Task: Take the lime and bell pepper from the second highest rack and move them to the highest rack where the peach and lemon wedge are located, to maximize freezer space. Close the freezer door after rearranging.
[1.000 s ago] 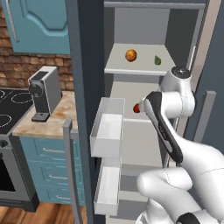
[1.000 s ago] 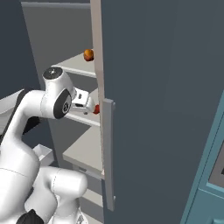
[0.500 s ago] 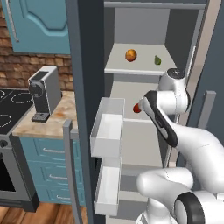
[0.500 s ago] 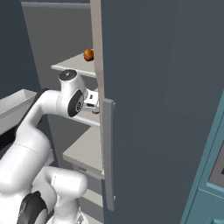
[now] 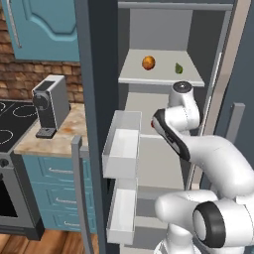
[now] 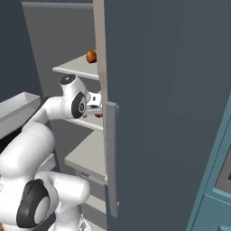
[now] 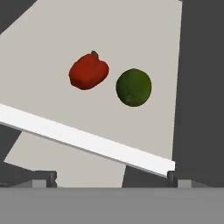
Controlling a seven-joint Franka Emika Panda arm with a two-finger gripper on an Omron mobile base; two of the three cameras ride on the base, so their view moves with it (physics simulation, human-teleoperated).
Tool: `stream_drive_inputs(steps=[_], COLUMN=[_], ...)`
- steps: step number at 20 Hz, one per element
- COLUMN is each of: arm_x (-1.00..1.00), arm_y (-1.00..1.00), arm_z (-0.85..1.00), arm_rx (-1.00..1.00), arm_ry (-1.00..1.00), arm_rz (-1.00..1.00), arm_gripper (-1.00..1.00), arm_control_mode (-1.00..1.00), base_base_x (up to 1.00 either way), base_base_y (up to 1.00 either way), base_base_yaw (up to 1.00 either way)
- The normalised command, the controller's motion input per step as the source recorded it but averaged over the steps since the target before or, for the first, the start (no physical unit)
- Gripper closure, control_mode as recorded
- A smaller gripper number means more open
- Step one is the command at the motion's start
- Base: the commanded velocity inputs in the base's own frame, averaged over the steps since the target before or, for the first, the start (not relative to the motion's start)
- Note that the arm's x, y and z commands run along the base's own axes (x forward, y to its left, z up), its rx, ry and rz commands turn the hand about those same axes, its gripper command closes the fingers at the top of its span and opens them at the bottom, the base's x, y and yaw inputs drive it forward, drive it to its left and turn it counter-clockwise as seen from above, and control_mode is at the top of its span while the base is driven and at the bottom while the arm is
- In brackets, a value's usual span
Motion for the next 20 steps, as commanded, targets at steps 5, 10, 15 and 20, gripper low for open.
stream_drive_inputs(steps=[5,10,15,20], arm_x=[0.22,0.07,0.13,0.25], arm_y=[-0.13,-0.33,-0.20,-0.01], arm_z=[-0.11,-0.04,-0.15,-0.16], arm_rx=[-0.08,0.00,-0.03,-0.03], arm_ry=[0.01,0.00,0.00,0.00], arm_rz=[0.12,0.21,0.16,0.03], arm_gripper=[-1.00,-1.00,-1.00,-1.00], arm_control_mode=[-1.00,-1.00,-1.00,-1.00], base_base_x=[0.00,0.00,0.00,0.00], base_base_y=[0.00,0.00,0.00,0.00], base_base_yaw=[0.00,0.00,0.00,0.00])
